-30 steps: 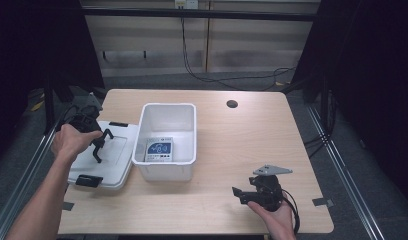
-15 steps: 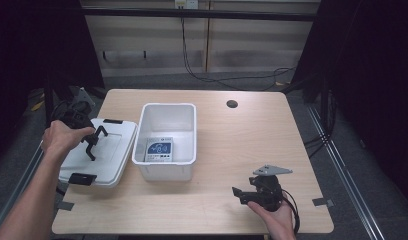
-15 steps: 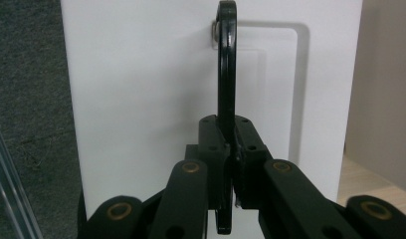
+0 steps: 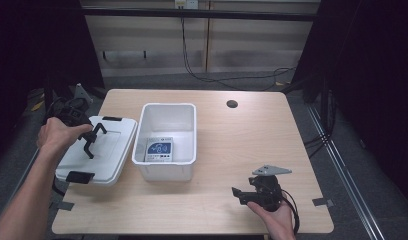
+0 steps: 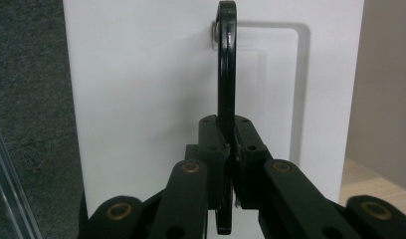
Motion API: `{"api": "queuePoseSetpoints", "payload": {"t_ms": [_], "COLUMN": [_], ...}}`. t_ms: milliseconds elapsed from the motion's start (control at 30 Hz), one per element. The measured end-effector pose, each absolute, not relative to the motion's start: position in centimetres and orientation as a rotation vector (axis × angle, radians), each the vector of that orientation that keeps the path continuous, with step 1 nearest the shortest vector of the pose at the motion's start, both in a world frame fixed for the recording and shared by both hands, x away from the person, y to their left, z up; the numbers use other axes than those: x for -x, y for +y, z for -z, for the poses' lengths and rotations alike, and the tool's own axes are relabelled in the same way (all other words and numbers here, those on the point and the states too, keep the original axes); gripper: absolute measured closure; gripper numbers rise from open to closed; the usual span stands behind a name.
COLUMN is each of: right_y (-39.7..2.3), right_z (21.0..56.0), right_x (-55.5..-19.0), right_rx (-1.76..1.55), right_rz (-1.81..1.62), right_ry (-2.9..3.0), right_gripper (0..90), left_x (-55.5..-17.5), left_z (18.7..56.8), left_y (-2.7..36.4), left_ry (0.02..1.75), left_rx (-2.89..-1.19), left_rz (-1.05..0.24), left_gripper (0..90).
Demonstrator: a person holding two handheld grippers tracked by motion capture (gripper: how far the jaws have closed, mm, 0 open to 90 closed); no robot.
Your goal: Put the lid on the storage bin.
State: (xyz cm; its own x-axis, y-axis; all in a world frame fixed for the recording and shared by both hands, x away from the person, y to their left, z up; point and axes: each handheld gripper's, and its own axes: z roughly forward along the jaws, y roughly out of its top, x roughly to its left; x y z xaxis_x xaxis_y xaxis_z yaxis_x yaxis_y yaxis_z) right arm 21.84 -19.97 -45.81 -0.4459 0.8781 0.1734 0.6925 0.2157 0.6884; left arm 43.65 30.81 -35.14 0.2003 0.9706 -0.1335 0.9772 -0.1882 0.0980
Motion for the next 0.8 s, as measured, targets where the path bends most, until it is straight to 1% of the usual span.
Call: {"api": "queuePoseSetpoints", "payload": {"t_ms": [300,467,800], "right_y": [-20.0,-20.0,-20.0], "right_z": [45.8,45.8,45.8], "right_x": [-21.8,-21.8,-21.8], "right_rx": [-1.483,-1.484,-1.484], "right_rz": [-1.059,-1.060,-1.057], "right_ry": [2.238,2.236,2.237], "right_gripper": [26.7,26.6,26.6], "left_x": [-43.6,-43.5,-43.3], "left_z": [33.9,33.3,31.8], "left_y": [30.7,31.0,31.1], "left_ry": [1.900,1.889,1.886], "left_rx": [-2.281,-2.297,-2.295], "left_rz": [0.045,0.063,0.049], "left_gripper": [84.9,84.8,84.8]}}
